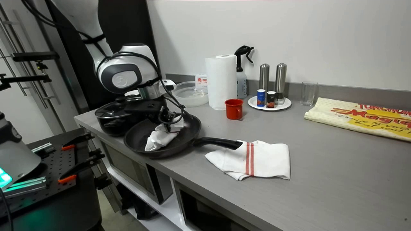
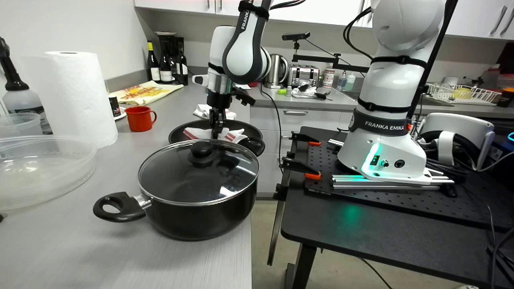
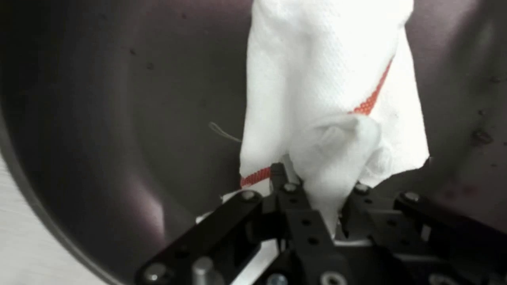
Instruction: Use the left white towel to wipe the pan
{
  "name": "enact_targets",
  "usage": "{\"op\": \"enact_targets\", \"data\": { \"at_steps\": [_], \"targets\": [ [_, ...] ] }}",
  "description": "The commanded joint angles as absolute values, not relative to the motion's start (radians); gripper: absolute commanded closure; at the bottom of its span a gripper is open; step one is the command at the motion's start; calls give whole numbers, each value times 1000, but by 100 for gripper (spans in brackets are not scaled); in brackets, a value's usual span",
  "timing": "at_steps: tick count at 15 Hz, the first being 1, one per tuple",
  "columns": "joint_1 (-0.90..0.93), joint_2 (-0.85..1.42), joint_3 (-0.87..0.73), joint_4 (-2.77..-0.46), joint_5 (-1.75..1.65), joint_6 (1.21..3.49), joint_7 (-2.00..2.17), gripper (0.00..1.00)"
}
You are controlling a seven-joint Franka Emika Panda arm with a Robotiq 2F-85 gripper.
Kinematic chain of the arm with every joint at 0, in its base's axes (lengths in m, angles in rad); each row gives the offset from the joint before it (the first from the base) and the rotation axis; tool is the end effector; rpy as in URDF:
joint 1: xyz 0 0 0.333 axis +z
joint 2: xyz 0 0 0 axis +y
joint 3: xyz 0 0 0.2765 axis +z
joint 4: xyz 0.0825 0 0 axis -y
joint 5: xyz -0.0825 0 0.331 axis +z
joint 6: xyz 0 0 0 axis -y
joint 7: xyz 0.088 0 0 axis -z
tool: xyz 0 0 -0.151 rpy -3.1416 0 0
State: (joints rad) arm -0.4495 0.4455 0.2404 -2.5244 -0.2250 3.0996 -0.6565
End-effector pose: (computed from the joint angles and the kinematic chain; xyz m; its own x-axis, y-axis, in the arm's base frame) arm 0.4367 -0.0600 0.1042 0.7882 0.5938 0.1616 0.5945 -0.8026 0.0492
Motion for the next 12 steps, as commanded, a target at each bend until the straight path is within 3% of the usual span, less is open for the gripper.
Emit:
{"op": "enact_targets", "data": {
  "at_steps": [1,6,12],
  "targets": [
    [-547,437,261,-2488,-205,3101,-670,95],
    [-610,436,267,-2459,-204,3103,-664,95],
    [-548,440,267,-2510,-230,3111,-663,95]
  ]
}}
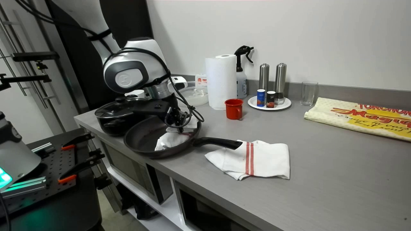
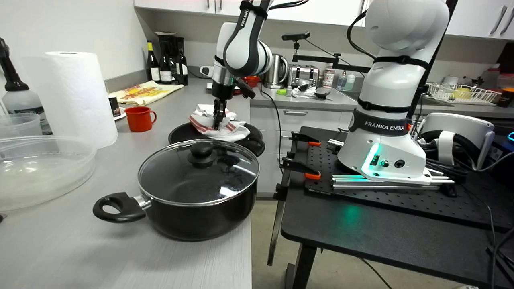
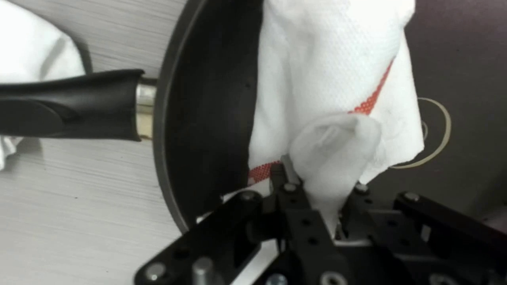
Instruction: Use the left white towel to wipe the pan
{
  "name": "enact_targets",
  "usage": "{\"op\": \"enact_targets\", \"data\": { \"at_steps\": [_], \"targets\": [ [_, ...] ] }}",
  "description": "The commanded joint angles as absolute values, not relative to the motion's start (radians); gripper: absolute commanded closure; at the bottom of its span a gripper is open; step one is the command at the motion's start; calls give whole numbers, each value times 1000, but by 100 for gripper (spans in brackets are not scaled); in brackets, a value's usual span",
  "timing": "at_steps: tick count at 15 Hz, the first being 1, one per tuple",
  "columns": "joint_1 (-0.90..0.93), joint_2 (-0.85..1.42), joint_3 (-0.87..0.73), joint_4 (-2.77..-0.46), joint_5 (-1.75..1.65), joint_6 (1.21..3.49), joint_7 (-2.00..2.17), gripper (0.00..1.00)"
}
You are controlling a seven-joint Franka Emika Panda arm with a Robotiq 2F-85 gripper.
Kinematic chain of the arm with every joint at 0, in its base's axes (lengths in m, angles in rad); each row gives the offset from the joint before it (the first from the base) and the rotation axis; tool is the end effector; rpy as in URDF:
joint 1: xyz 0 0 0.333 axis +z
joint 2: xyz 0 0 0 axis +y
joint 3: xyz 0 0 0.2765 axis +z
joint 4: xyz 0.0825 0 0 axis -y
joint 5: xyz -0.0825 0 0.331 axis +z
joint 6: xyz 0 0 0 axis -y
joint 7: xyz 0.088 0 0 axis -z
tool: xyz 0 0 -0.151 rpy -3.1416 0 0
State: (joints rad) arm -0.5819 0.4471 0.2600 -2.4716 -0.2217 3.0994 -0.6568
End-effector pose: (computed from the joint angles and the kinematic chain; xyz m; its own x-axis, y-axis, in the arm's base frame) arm 0.4490 -0.1174 0.1183 0.8458 0.4940 0.2015 0.4878 -0.8690 0.0830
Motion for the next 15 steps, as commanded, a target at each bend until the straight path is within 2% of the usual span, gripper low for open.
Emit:
{"op": "enact_targets", "data": {
  "at_steps": [1,7,15],
  "targets": [
    [-527,440,262,-2522,-236,3114,-662,95],
    [-445,427,285,-2597,-256,3109,-675,95],
    [-458,395,378,-2670,-260,3101,-743,95]
  ]
}}
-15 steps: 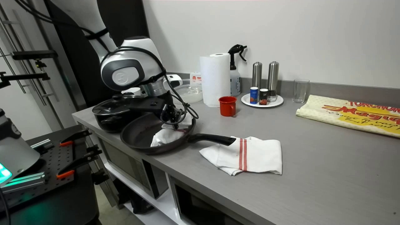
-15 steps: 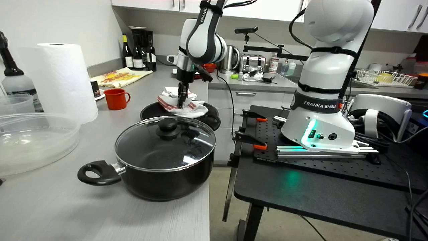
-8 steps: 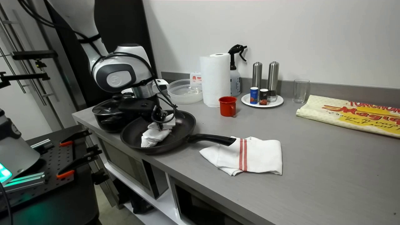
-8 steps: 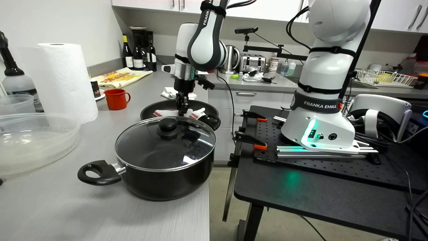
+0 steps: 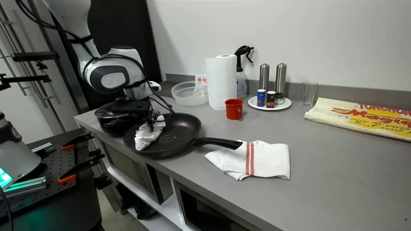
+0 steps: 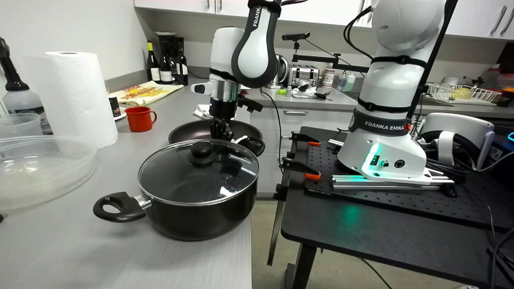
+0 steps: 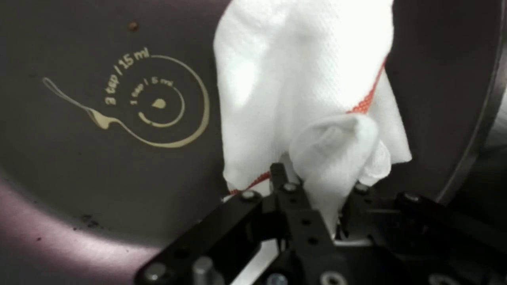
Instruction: Use the left white towel to wipe the pan
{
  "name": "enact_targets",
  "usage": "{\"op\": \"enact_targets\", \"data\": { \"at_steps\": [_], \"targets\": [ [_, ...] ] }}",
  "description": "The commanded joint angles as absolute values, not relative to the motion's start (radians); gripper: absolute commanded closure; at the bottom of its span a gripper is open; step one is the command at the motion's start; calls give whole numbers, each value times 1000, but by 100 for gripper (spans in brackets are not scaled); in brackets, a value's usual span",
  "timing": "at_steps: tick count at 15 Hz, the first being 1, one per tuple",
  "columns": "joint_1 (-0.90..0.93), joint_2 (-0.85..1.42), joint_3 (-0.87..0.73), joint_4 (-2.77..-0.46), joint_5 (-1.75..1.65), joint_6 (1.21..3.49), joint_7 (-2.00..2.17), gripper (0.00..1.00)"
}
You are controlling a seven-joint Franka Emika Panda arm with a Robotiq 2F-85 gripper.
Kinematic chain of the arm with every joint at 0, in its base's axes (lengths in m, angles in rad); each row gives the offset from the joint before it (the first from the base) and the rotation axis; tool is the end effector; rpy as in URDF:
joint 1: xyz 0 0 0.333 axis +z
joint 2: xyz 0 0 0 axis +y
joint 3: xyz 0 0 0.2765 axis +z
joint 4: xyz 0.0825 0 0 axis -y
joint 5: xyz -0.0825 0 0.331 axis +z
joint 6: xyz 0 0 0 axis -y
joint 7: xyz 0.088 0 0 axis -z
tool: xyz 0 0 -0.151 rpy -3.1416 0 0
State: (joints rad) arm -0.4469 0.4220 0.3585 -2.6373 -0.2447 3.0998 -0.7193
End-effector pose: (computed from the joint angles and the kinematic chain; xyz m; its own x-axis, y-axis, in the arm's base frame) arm 0.3992 0.0077 0.0956 0.6606 0.7362 0.1469 0.7464 -0.6651 -0.0229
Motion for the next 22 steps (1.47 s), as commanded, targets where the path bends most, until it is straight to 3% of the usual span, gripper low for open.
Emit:
{"op": "enact_targets", "data": {
  "at_steps": [1,14,22],
  "targets": [
    [-455,397,374,-2664,-257,3095,-746,95],
    [-345,458,157,-2502,-255,3096,-704,95],
    [-300,515,119,-2401,-248,3092,-670,95]
  ]
}}
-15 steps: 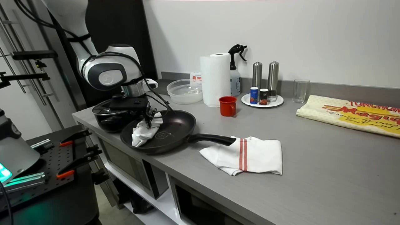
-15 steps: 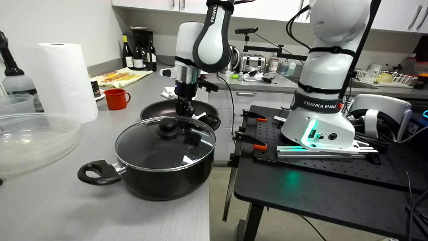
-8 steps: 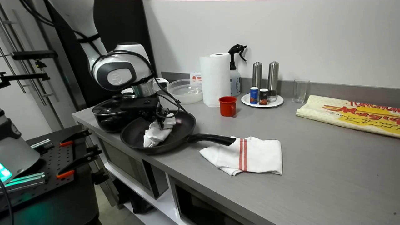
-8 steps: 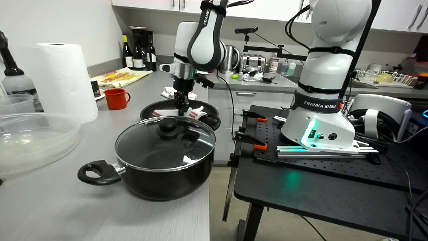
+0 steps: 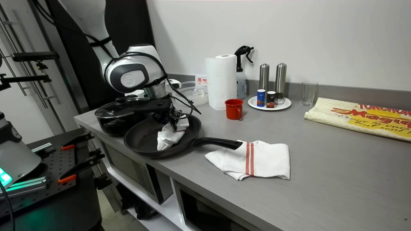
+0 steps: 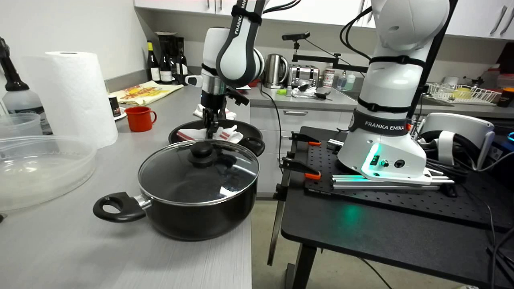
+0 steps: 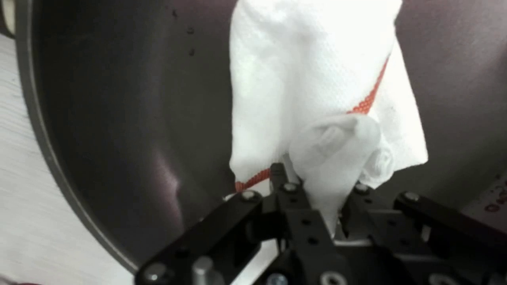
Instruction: Use the left white towel to wipe the pan
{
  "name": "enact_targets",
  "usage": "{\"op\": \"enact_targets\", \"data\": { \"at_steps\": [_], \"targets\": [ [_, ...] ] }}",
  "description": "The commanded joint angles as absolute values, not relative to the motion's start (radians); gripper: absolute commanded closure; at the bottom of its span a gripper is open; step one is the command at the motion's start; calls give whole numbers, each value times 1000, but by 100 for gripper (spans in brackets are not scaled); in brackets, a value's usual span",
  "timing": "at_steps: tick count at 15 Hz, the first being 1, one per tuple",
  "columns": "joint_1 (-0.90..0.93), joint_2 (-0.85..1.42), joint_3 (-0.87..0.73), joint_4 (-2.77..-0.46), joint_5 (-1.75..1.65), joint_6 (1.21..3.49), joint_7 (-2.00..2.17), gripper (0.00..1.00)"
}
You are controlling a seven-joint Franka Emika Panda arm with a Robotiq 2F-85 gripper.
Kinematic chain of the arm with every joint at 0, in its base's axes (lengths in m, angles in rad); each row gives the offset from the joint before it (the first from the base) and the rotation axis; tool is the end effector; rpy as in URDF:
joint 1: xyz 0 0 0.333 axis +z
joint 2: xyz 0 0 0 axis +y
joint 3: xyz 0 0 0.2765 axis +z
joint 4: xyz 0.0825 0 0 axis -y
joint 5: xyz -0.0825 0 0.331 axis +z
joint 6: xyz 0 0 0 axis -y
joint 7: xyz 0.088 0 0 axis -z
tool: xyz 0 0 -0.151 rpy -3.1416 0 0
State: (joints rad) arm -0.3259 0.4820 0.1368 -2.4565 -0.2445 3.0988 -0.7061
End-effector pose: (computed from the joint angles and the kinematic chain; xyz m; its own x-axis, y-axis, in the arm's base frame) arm 0.4558 -0.0593 0.1002 0.7266 0.6729 0.1387 0.6652 -0.7395 0.1029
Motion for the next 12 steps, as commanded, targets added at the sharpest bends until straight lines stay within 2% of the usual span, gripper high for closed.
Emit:
{"op": "enact_targets", "data": {
  "at_steps": [1,12],
  "targets": [
    [-299,522,119,-2385,-247,3089,-662,95],
    [-275,572,91,-2306,-269,3155,-620,95]
  ]
}}
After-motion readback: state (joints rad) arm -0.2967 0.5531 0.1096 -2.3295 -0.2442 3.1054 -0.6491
